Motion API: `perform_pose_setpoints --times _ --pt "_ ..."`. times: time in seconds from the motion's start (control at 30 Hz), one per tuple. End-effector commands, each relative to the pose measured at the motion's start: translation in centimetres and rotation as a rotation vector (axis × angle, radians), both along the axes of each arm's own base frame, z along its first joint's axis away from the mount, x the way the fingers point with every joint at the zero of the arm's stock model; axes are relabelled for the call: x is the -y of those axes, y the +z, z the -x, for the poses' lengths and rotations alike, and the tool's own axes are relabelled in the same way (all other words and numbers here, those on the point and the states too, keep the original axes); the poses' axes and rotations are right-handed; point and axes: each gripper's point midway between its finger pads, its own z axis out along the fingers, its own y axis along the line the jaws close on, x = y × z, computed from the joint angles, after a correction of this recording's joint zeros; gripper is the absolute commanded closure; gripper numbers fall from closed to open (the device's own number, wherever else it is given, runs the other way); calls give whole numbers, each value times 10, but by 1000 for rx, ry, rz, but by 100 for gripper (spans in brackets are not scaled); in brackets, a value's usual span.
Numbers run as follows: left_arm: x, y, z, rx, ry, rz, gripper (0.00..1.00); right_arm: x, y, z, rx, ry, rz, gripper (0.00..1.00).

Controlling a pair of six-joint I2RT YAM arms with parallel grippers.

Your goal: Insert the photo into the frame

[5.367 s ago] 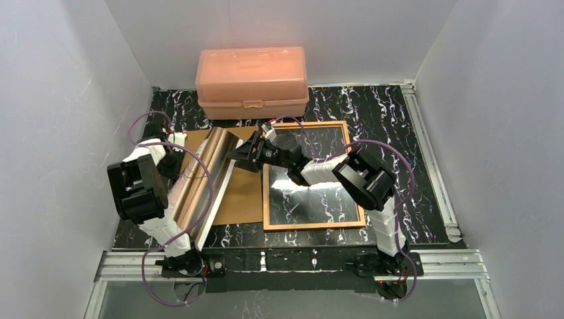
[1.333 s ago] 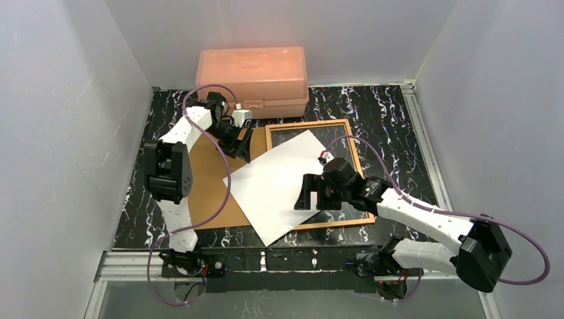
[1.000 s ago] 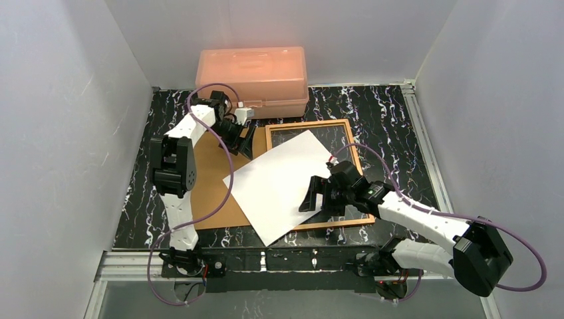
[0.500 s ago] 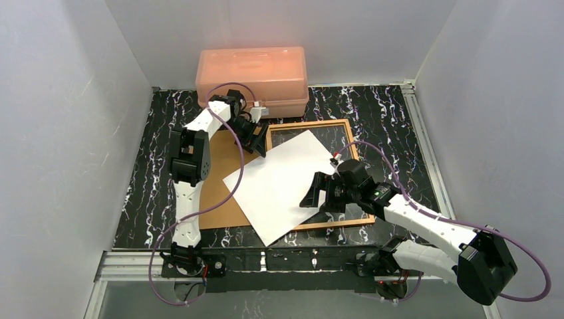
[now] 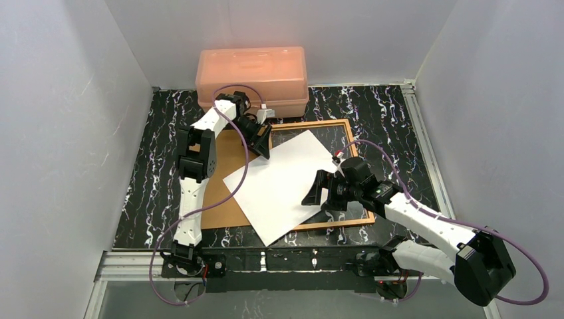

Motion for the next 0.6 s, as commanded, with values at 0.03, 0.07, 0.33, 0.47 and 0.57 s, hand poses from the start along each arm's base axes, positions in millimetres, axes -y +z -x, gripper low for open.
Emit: perform_pose_setpoints --times 0.03,0.07,0.33,0.47,0.57 --pt "6 10 11 -40 -56 55 36 -5 9 -6 33 27 -29 3" --pt "6 11 12 -42 -56 56 39 -5 10 -6 34 26 -30 3" --pt "-2 28 28 -37 -48 49 60 -6 10 -6 31 31 -43 3" --pt "-1 38 32 -34 -33 58 64 -5 8 -5 26 33 -46 3" --pt "1 45 36 -46 -22 77 66 -4 7 -5 24 31 -49 3"
